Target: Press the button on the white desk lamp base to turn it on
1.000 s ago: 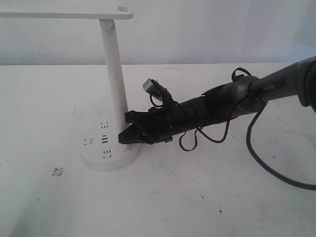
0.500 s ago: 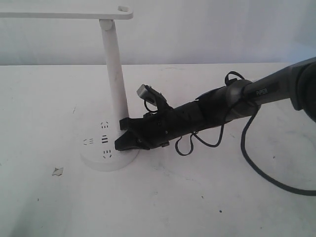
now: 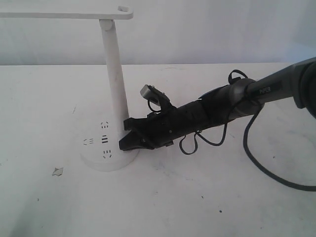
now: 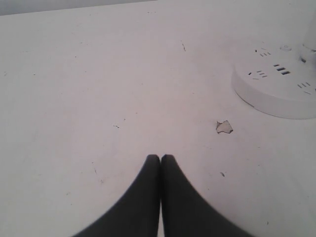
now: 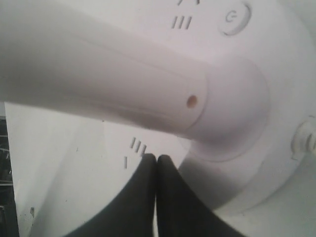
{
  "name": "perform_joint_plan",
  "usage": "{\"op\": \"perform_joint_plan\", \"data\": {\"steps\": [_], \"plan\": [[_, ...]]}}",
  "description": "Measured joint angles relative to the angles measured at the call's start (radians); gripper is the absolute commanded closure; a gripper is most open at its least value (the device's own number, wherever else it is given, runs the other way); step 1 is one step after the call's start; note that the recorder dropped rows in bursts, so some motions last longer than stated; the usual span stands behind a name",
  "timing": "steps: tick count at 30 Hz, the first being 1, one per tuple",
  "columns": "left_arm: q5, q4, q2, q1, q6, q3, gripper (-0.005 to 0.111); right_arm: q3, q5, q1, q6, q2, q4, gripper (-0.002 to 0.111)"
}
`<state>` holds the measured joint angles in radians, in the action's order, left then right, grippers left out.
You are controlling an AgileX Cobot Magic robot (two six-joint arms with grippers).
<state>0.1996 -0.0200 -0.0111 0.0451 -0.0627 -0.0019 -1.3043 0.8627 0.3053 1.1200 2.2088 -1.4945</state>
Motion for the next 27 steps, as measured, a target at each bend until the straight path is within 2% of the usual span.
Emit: {"op": "perform_joint_plan", "data": {"steps": [19, 27], "plan": [[0.000, 0.000, 0.000, 0.000, 0.000, 0.000, 0.107, -0.002, -0.015, -0.004, -0.070, -0.008, 0.088, 0.108], [0.000, 0.000, 0.000, 0.000, 0.000, 0.000, 0.107, 0.000, -0.019, -0.004, 0.019, -0.093, -0.042, 0.108]]}}
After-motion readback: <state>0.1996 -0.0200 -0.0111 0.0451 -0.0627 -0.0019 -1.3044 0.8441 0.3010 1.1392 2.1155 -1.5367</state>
